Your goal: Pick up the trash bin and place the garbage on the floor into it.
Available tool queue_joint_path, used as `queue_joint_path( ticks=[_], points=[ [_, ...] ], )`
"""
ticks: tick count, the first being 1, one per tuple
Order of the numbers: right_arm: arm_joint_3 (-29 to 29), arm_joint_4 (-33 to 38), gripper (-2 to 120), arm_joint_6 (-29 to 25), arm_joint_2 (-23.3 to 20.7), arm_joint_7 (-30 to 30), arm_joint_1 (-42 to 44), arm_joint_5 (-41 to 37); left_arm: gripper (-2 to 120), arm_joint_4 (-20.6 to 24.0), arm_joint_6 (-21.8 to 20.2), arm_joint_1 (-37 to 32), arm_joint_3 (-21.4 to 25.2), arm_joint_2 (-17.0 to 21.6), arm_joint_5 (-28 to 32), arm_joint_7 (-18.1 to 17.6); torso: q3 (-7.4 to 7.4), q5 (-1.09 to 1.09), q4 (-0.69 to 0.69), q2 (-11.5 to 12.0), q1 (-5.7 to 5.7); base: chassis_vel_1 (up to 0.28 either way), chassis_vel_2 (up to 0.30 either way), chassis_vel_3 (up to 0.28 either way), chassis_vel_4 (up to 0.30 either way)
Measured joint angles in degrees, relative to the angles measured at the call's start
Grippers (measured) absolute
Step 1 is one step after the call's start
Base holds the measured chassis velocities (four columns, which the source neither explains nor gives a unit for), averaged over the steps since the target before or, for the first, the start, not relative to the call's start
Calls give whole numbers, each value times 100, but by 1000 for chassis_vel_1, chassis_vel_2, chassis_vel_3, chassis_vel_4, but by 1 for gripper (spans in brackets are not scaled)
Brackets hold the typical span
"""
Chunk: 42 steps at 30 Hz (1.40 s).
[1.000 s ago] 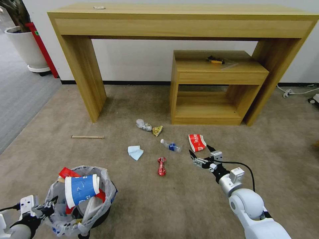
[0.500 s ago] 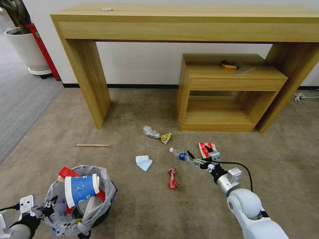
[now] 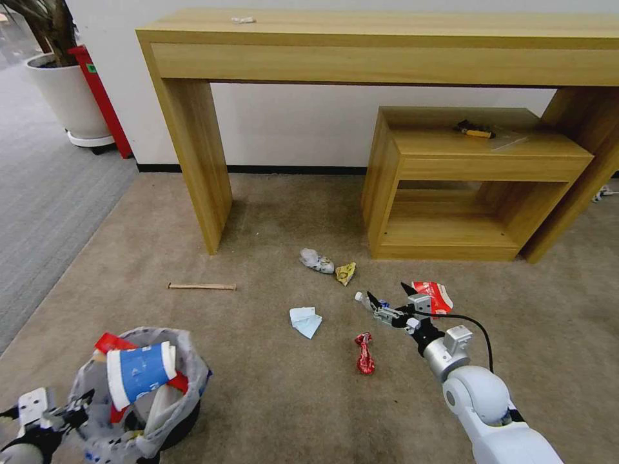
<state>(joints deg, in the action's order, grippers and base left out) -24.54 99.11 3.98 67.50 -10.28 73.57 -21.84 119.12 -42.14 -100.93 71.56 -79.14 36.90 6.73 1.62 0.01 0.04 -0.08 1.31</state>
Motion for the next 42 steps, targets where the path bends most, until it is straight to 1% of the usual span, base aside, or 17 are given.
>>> queue_joint_path(
  ticks=[3, 6, 7, 10, 11, 14, 15, 19, 28, 29, 31, 32, 35, 36, 38, 39, 42],
  points=[
    [17, -258, 100, 41, 5, -2, -32, -60, 0, -92, 0, 0, 126, 2, 77, 36, 0, 0, 1, 0, 0, 0, 0, 0, 0],
    [149, -756, 100, 87, 36, -2, -122, -79, 0, -247, 0, 25, 312, 37, 149, 112, 0, -2, 1, 0, 0, 0, 0, 0, 0],
    [149, -756, 100, 87, 36, -2, -122, -79, 0, -247, 0, 25, 312, 37, 149, 112, 0, -2, 1, 0, 0, 0, 0, 0, 0],
    [454, -1195, 100, 279, 87, 89, -188, -41, 0, -291, 0, -27, 423, 111, 219, 204, 0, -1, 1, 0, 0, 0, 0, 0, 0],
    [454, -1195, 100, 279, 87, 89, -188, -41, 0, -291, 0, -27, 423, 111, 219, 204, 0, -1, 1, 0, 0, 0, 0, 0, 0],
    [807, -1520, 100, 672, 197, 378, -392, -164, 0, -293, 0, -51, 456, 133, 233, 233, 0, -1, 1, 0, 0, 0, 0, 0, 0],
    [807, -1520, 100, 672, 197, 378, -392, -164, 0, -293, 0, -51, 456, 133, 233, 233, 0, -1, 1, 0, 0, 0, 0, 0, 0],
    [1188, -1920, 100, 1325, 305, 653, -829, -445, 0, -293, 0, -79, 458, 117, 233, 269, 0, -2, -1, 0, 0, 0, 0, 0, 0],
    [1412, -2402, 99, 1613, 473, 805, -1162, -612, 0, -278, 0, -64, 453, 112, 230, 279, 1, -2, 1, 0, 0, 0, 0, 0, 0],
    [1428, -2465, 97, 1617, 498, 815, -1191, -612, 0, -266, 0, -62, 449, 113, 230, 279, 0, -1, 1, 0, 0, 0, 0, 0, 0],
    [1461, -2595, 88, 1620, 543, 821, -1251, -609, 0, -247, 0, -63, 429, 114, 228, 279, 0, -2, 1, 0, 0, 0, 0, 0, 0],
    [1461, -2595, 88, 1620, 543, 821, -1251, -609, 0, -247, 0, -63, 429, 114, 228, 279, 0, -2, 1, 0, 0, 0, 0, 0, 0],
    [1505, -2805, 72, 1571, 608, 823, -1331, -580, 0, -231, 0, -55, 410, 123, 222, 279, 1, -1, 1, 0, 0, 0, 0, 0, 0],
    [1505, -2805, 72, 1571, 608, 823, -1331, -580, 0, -231, 0, -55, 410, 123, 222, 279, 1, -1, 1, 0, 0, 0, 0, 0, 0],
    [1533, -2954, 63, 1539, 643, 824, -1404, -570, 0, -208, 0, -54, 405, 138, 222, 279, 0, -1, 1, 0, 0, 0, 0, 0, 0],
    [1533, -2954, 63, 1539, 643, 824, -1404, -570, 0, -208, 0, -54, 405, 138, 222, 279, 0, -1, 1, 0, 0, 0, 0, 0, 0],
    [1588, -3186, 47, 1449, 683, 825, -1501, -552, 0, -172, 0, -73, 404, 154, 232, 279, 0, -1, 1, 0, 0, 0, 0, 0, 0]
  ],
)
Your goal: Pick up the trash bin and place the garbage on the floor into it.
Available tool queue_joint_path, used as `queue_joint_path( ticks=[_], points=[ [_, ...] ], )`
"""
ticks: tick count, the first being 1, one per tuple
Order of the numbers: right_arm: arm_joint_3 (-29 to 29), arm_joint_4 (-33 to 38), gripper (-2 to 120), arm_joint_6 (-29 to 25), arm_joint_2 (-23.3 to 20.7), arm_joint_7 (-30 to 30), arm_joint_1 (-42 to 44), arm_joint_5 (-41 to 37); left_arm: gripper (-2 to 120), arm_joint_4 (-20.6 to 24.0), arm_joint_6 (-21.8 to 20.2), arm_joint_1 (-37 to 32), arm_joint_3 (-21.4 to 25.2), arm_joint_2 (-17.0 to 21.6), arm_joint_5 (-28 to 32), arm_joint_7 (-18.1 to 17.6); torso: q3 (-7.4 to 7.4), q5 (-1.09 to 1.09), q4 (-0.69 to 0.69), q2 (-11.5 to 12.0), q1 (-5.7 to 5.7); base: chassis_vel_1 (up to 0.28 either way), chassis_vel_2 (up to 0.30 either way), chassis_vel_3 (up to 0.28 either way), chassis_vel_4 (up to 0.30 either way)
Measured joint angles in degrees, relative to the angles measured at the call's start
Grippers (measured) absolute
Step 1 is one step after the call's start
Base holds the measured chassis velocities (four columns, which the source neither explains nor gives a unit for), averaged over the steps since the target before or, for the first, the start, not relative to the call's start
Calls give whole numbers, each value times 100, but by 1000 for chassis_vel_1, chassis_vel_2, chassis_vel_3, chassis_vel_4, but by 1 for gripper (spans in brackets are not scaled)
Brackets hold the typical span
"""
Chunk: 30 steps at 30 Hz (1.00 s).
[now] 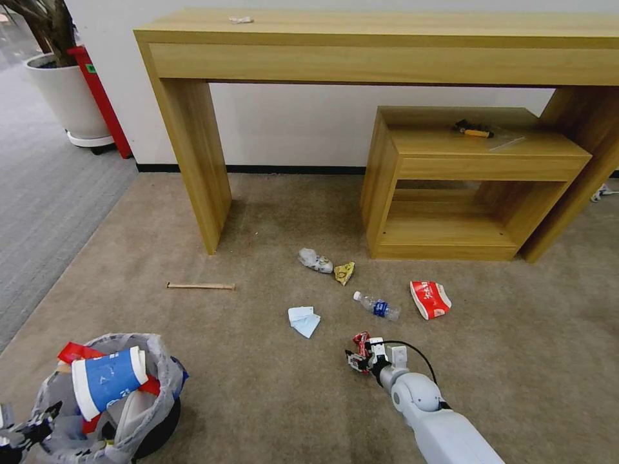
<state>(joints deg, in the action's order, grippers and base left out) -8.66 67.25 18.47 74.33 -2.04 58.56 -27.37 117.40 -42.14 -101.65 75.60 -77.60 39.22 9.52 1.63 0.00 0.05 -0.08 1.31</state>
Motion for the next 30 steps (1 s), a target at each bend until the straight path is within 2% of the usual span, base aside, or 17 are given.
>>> queue_joint_path(
  ticks=[1, 8, 17, 21, 30],
  points=[
    [0, 0, 47, 0, 0, 0, 0, 0, 0, 0, 0, 0, 0, 0, 0, 0, 0, 0, 0, 0, 0, 0, 0, 0, 0],
    [90, -356, 21, -157, 45, -7, -159, -1, 0, 56, 0, -49, 0, -8, 13, 0, -2, -4, 2, -2, 0, 0, 0, 0, 0],
    [118, -440, 19, -317, 48, -27, -191, -5, 0, 120, 0, -54, -21, -18, 17, -8, -1, 1, -2, -2, 0, 0, 0, 0, 0],
    [99, -226, 19, -434, -22, -42, -133, 10, 0, 154, 0, -59, -35, -23, 15, -20, 3, 5, -3, 1, 0, 0, 0, 0, 0],
    [-263, 1150, 19, -467, -246, -633, -41, 250, 0, 176, 0, -35, -71, 77, 5, -45, 1, 2, -1, 0, 1, 0, 0, 0, 0]
  ],
)
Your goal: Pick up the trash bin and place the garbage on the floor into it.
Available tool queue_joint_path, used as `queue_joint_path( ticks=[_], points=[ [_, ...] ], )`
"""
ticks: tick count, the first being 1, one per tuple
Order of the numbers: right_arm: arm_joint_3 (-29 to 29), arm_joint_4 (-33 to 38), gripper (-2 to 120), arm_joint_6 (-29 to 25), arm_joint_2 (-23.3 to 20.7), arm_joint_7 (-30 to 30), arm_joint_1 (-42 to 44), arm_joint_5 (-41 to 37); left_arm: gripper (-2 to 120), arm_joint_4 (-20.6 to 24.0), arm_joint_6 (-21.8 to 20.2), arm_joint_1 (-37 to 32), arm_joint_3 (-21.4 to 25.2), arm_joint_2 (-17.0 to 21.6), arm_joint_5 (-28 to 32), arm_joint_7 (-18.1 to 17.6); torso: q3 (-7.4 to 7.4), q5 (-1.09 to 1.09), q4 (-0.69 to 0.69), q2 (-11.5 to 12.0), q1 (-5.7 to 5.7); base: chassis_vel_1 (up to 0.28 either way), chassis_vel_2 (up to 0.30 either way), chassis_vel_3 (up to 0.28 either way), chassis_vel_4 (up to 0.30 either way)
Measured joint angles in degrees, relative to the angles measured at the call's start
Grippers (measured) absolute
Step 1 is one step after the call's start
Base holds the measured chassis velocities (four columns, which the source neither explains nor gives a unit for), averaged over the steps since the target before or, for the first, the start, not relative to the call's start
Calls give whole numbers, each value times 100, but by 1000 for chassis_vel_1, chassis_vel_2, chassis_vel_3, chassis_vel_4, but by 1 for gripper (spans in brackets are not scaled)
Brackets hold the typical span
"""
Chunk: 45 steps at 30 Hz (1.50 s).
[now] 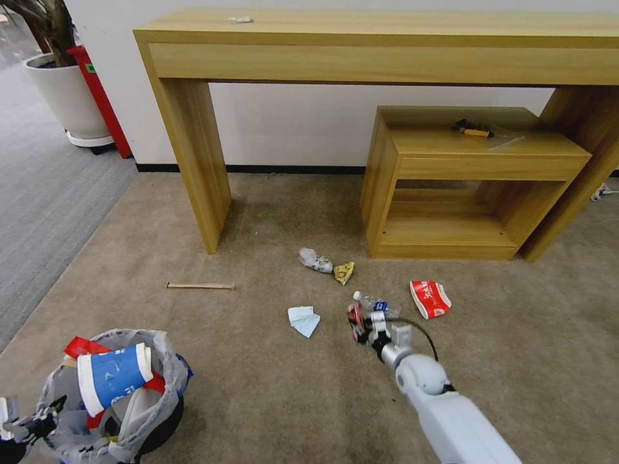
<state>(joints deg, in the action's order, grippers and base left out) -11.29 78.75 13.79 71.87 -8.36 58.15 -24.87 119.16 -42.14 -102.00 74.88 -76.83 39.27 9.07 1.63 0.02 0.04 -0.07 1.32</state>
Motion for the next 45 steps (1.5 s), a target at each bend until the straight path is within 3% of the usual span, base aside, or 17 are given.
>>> queue_joint_path(
  ticks=[5, 10, 13, 24, 32, 43, 45],
  points=[
    [483, 830, 19, 77, -359, -439, -415, -115, 0, 19, 0, 160, -144, 23, -36, -140, 0, -2, 2, 0, 0, 0, 0, 0, 0],
    [946, 1198, 19, 336, -335, -705, -1134, -274, 0, 67, 0, 294, -261, 35, -67, -222, 0, -2, 1, 0, 0, 0, 0, 0, 0],
    [1713, 1463, 19, 611, -127, -969, -2106, -589, 0, 111, 0, 509, -414, 104, -74, -294, -1, -2, -1, 0, 0, 0, 0, 0, 0],
    [3592, 1316, 19, 1144, 631, -1216, -3264, -764, 0, 245, 0, 778, -913, 109, -48, -662, 0, -4, 0, 0, 0, 0, 0, 0, 0],
    [4056, 1209, 19, 1348, 961, -1019, -3445, -748, 0, 544, 0, 748, -1252, 261, -8, -877, -1, -2, 2, 0, 0, 0, 0, 0, 0],
    [4428, 1210, 19, 1691, 1063, -799, -3428, -704, 0, 672, 0, 769, -1469, 269, 173, -1190, -1, -2, 0, -1, 0, 0, 0, 0, 0],
    [4483, 1142, 30, 1761, 1081, -644, -3383, -665, 0, 698, 0, 772, -1486, 270, 226, -1254, -1, -2, 2, -1, 0, 0, 0, 0, 0]
  ],
)
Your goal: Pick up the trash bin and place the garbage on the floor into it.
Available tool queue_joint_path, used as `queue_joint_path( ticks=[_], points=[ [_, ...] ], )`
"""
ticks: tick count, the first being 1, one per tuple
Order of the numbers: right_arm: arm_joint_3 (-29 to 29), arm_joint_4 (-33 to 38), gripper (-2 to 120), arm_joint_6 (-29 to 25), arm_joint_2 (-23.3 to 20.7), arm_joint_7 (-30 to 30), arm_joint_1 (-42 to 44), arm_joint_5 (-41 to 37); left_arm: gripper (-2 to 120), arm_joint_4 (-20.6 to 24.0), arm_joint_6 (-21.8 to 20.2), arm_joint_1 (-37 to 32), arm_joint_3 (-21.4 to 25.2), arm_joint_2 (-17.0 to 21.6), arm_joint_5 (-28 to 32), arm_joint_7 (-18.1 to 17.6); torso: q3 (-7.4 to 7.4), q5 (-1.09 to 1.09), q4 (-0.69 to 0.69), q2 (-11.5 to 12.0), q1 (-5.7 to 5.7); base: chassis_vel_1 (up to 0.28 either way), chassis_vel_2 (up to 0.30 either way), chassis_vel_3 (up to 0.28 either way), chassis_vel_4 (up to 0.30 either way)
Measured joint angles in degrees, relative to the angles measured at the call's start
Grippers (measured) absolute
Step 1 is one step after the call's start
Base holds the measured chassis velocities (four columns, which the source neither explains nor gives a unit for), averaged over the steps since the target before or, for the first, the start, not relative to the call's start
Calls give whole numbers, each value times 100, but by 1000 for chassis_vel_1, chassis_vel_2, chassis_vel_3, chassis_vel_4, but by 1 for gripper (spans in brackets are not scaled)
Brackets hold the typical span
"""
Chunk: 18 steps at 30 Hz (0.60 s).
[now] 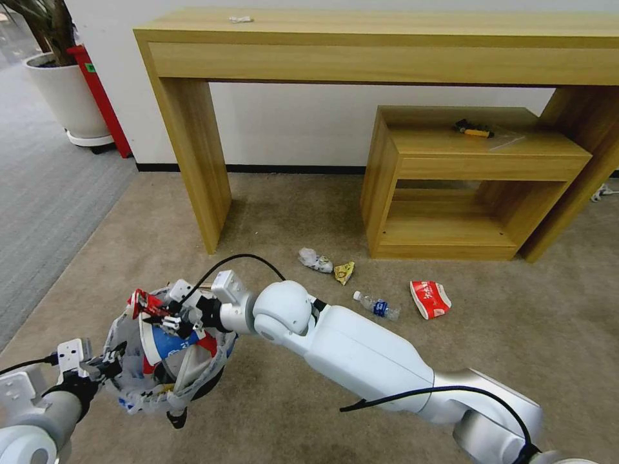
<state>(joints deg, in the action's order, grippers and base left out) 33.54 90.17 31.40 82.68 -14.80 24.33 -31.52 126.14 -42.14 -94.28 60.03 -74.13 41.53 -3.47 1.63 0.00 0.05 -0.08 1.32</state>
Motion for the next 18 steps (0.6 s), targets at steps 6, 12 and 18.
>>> queue_joint_path(
  ticks=[6, 12, 18],
  points=[
    [29, -65, 49, 78, 13, 300, 47, -21, 0, 2, -1, -17, 3, -15, 20, -19, 0, 0, -1, 0, 0, 0, 0, 0, 0],
    [12, 132, 75, 84, -75, 451, 45, -157, 0, -118, 0, 10, 94, -9, 158, -84, 0, 0, -1, 0, 0, 0, 0, 0, 0],
    [5, 218, 92, 64, -104, 542, 61, -220, 0, -211, 0, 60, 91, -10, 212, -119, 0, 0, 0, 0, -1, 0, 0, 0, 0]
  ],
)
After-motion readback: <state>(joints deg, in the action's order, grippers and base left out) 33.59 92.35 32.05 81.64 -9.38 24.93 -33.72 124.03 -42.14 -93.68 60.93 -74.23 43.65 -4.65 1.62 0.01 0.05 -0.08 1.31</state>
